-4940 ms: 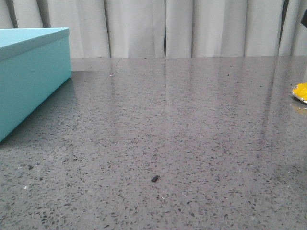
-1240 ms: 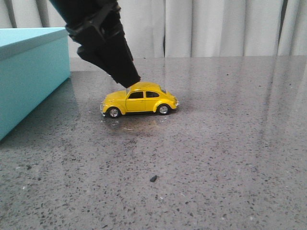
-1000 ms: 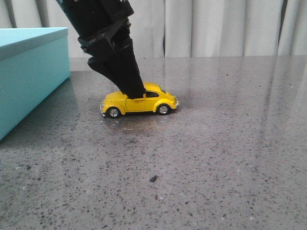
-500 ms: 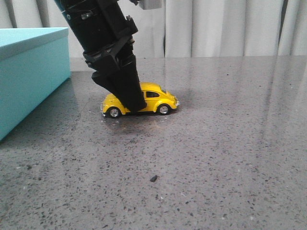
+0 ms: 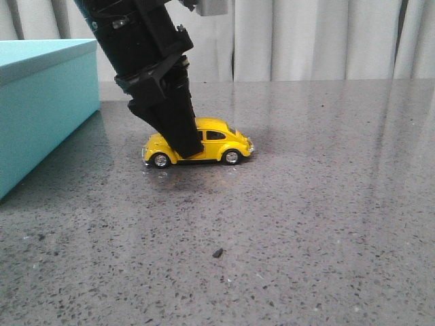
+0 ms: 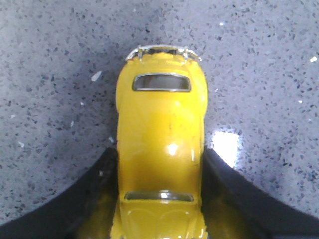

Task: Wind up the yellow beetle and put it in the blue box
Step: 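Lift the car with the left gripper and carry it over the blue box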

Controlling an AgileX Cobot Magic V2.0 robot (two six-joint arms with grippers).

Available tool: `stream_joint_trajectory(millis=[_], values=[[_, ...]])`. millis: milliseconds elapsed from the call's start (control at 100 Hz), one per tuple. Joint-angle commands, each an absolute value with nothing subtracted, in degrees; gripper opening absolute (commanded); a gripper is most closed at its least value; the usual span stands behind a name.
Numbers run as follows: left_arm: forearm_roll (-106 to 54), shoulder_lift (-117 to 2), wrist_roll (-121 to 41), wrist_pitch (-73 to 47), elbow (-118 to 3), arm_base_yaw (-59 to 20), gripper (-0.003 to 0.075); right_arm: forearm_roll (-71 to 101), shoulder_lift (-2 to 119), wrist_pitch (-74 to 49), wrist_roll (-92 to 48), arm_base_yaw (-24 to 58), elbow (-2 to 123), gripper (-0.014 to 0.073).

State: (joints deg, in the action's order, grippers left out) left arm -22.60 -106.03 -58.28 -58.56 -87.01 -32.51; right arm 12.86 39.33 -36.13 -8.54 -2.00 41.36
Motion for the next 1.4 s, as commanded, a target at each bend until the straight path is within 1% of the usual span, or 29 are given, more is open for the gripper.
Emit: stream_joint_trajectory(millis=[0, 90, 260, 390, 500, 600, 780, 1050, 1180, 1390], values=[[-24.4, -103.4, -57.9, -60.1, -89.6, -32.8, 0.0033, 13.3, 39.0, -32.0, -9.1, -1.9, 42.7, -0.0049], [-24.4, -103.4, -55.8, -62.6, -92.5, -32.7, -0.0002, 13.3, 39.0, -32.0, -9.1, -1.9, 42.7, -0.0049], [-24.3, -103.4, -51.2, -66.9, -100.8, -32.7, -0.0002, 13.3, 39.0, -32.0, -9.1, -1.9, 42.7, -0.0049], [-21.9, -103.4, -48.1, -73.1, -109.2, -32.7, -0.0003, 13.3, 39.0, -32.0, -9.1, -1.9, 42.7, -0.0049], [-15.8, -102.1, -43.0, -73.3, -114.9, -32.3, -0.002, 13.3, 39.0, -32.0, -9.1, -1.9, 42.7, -0.0049], [-11.9, -99.7, -38.8, -73.3, -116.7, -30.7, -0.002, 13.3, 39.0, -32.0, -9.1, -1.9, 42.7, -0.0049], [-11.8, -94.7, -33.8, -73.3, -116.7, -23.9, -0.002, 13.3, 39.0, -32.0, -9.1, -1.9, 42.7, -0.0049], [-11.8, -88.6, -29.2, -73.3, -115.6, -11.2, -0.002, 13.3, 39.0, -32.0, -9.1, -1.9, 42.7, -0.0049], [-12.6, -86.3, -29.4, -73.3, -110.0, -7.1, -0.002, 13.3, 39.0, -32.0, -9.1, -1.9, 42.7, -0.0049], [-12.7, -85.3, -29.7, -73.0, -96.6, -5.1, -0.002, 13.3, 39.0, -32.0, -9.1, -1.9, 42.7, -0.0049]])
